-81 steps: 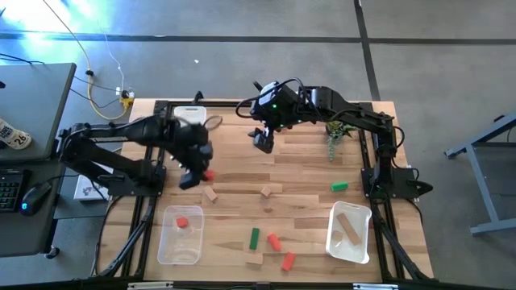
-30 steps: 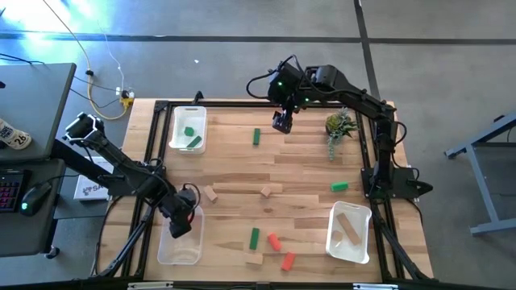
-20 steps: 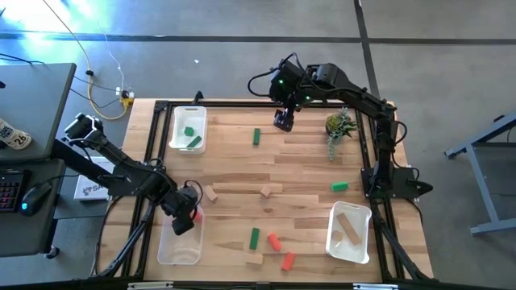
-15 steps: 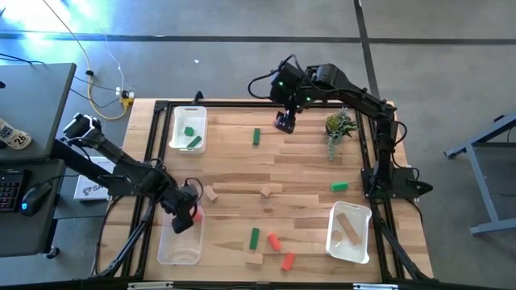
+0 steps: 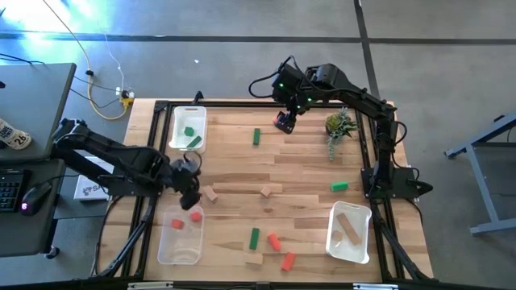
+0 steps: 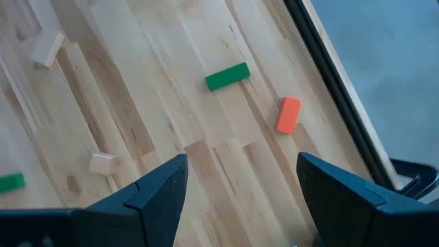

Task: Sort & place blocks by color
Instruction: Put the brown block into the bottom white bin

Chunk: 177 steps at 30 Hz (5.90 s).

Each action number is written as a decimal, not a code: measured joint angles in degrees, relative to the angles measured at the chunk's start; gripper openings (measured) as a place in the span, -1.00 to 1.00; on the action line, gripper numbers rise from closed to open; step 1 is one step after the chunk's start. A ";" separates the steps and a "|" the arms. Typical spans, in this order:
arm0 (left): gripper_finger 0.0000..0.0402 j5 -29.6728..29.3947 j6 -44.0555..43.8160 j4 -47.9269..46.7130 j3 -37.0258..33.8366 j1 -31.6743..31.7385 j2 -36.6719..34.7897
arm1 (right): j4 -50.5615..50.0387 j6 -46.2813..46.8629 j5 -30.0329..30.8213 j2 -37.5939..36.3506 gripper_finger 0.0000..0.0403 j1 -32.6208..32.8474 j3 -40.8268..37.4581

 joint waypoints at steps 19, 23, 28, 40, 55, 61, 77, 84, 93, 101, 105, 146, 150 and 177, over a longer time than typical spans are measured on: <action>0.05 -8.35 24.92 27.31 0.00 25.48 -1.99 | -1.95 14.24 0.34 0.00 0.30 3.13 0.00; 0.05 -7.32 29.98 31.98 0.00 29.25 -1.99 | -1.94 16.42 2.03 0.04 0.30 4.31 0.00; 0.05 -5.30 35.20 34.80 0.00 32.97 -1.99 | -1.92 19.74 3.21 0.09 0.30 5.75 0.00; 0.05 -4.65 44.13 36.11 0.00 39.86 -1.99 | -1.92 32.99 7.34 0.14 0.30 10.36 0.00; 0.05 -4.33 47.42 34.14 0.00 45.25 -1.99 | -1.92 51.62 18.03 0.46 0.30 19.76 0.00; 0.05 -4.34 49.06 33.06 0.00 45.27 -1.97 | -1.92 55.83 17.51 4.00 0.30 22.97 0.00; 0.05 -4.36 49.78 30.79 0.00 45.25 -1.99 | 2.09 42.03 3.16 12.01 0.30 23.24 -0.04; 0.05 1.19 43.16 27.20 0.00 45.25 -4.20 | 3.87 37.13 -2.97 16.03 0.30 22.47 -0.04; 0.05 1.73 35.92 23.94 0.02 45.16 -12.24 | 3.74 30.31 -3.37 22.20 0.30 22.47 -0.04; 0.05 3.96 32.22 20.37 0.04 45.14 -16.05 | 4.15 26.96 -4.59 27.58 0.30 22.77 -0.04; 0.05 5.60 31.86 19.31 0.04 45.12 -16.30 | 4.33 27.14 -3.21 28.88 0.30 23.04 -0.04; 0.05 5.36 33.51 16.33 0.04 45.14 -16.21 | 2.95 24.64 -7.82 36.46 -0.28 23.40 0.00; 0.05 5.36 33.47 16.33 0.04 45.14 -16.21 | 2.80 22.80 -7.82 36.40 -0.45 23.34 0.00; 0.05 5.35 36.47 17.03 0.02 45.16 -16.21 | -2.44 23.04 9.31 24.14 -0.45 19.76 1.73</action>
